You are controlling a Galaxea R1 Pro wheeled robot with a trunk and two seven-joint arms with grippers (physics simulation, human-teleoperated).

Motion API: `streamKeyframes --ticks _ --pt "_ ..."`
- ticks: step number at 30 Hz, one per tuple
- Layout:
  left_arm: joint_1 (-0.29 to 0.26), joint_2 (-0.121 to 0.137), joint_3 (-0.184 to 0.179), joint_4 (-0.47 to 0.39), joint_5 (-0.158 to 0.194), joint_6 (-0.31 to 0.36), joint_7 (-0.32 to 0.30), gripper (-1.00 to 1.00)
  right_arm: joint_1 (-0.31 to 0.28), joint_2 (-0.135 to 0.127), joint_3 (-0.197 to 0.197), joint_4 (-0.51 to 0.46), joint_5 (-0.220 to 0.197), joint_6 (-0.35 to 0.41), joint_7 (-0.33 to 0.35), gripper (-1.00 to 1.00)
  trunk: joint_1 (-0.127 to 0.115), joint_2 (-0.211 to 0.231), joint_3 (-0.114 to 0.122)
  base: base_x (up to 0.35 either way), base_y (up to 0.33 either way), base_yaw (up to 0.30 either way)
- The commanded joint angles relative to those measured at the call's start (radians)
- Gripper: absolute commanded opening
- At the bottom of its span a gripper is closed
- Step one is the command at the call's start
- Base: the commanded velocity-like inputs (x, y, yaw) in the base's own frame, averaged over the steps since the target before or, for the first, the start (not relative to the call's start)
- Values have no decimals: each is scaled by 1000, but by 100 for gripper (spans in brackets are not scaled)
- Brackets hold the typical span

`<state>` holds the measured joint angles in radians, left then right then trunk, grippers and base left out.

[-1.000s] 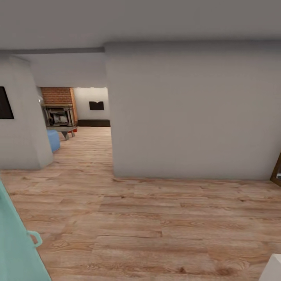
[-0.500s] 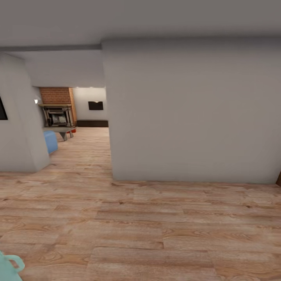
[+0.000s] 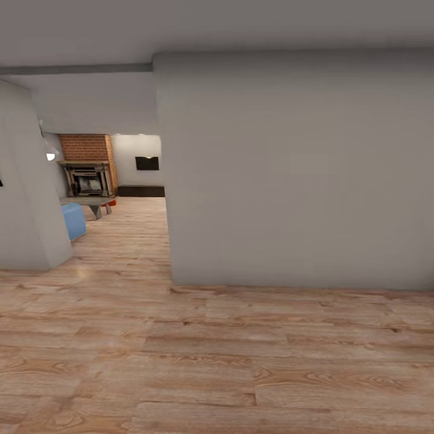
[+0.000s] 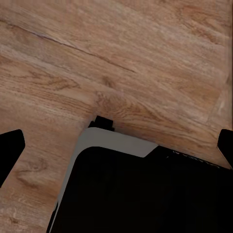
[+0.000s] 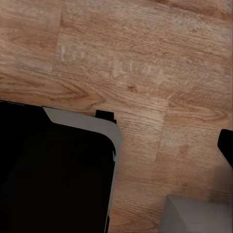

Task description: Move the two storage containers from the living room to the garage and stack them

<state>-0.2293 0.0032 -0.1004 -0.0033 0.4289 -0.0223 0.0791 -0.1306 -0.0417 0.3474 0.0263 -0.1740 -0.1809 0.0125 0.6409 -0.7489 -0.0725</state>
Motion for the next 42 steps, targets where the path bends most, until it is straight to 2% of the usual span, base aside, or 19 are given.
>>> streamKeyframes --ticks 1,29,42 --pt "-1 0 -8 0 8 -2 2 100 -1 0 8 3 -11 -6 1 100 1 -1 -2 323 0 176" --pt "-1 0 -8 0 8 -4 2 100 -1 0 8 3 -13 -6 0 100 1 -1 -2 323 0 264" --pt "-1 -2 -8 0 7 -3 2 100 -1 -2 11 3 -14 -7 0 100 1 -1 -2 323 0 50"
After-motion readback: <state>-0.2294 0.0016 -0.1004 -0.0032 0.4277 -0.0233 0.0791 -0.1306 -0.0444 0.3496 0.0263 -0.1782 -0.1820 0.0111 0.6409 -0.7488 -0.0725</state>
